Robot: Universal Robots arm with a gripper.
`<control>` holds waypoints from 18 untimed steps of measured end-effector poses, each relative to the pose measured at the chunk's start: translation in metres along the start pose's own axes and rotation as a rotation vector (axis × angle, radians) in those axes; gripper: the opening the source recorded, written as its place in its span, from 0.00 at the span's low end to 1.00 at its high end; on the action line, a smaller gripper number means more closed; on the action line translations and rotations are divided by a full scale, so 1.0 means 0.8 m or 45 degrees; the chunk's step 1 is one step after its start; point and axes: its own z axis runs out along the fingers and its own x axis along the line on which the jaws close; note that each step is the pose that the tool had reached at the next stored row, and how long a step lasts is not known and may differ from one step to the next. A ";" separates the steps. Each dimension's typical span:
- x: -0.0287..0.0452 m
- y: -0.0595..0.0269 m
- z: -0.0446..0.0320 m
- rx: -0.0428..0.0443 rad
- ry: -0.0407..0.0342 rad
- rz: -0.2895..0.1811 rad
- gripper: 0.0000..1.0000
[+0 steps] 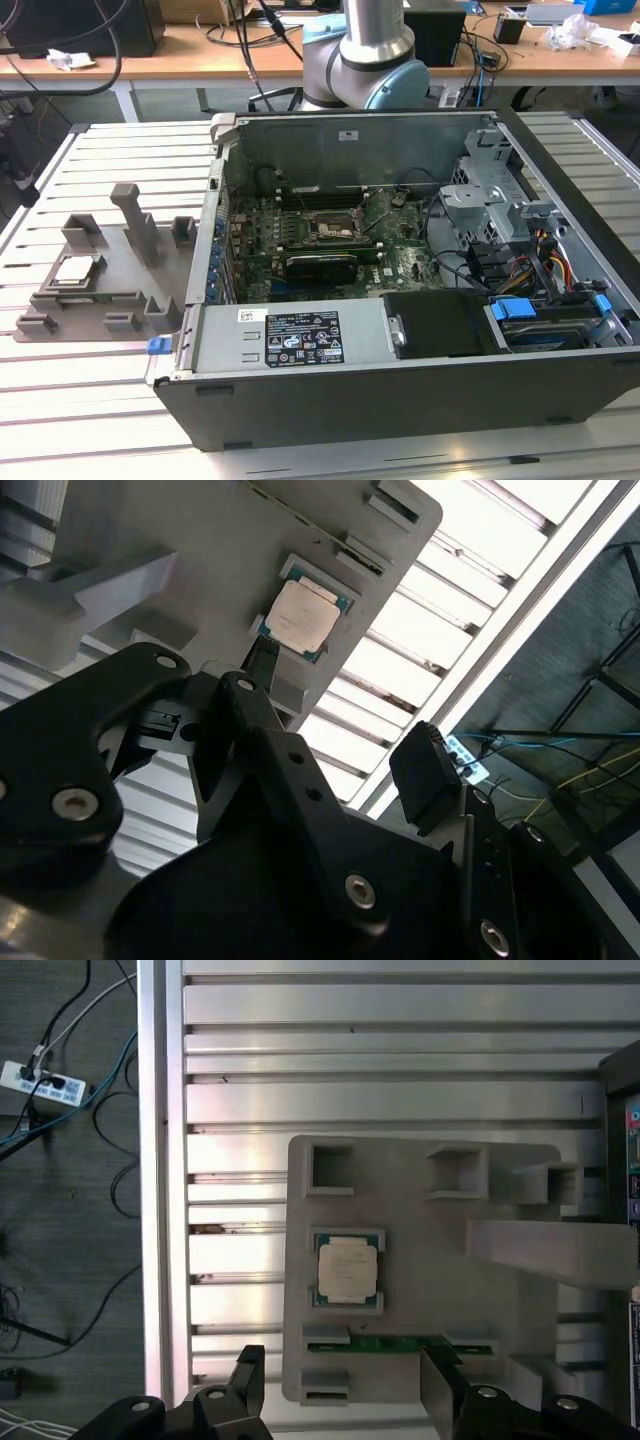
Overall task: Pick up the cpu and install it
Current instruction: 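Pick up the cpu and move it towards the insertion slot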
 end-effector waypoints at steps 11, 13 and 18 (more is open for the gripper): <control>0.0003 0.000 0.0102 0.000 -0.0001 0.000 0.72; 0.0003 0.000 0.0124 0.000 -0.0001 0.000 0.72; 0.0004 0.000 0.0172 0.000 -0.0001 0.000 0.72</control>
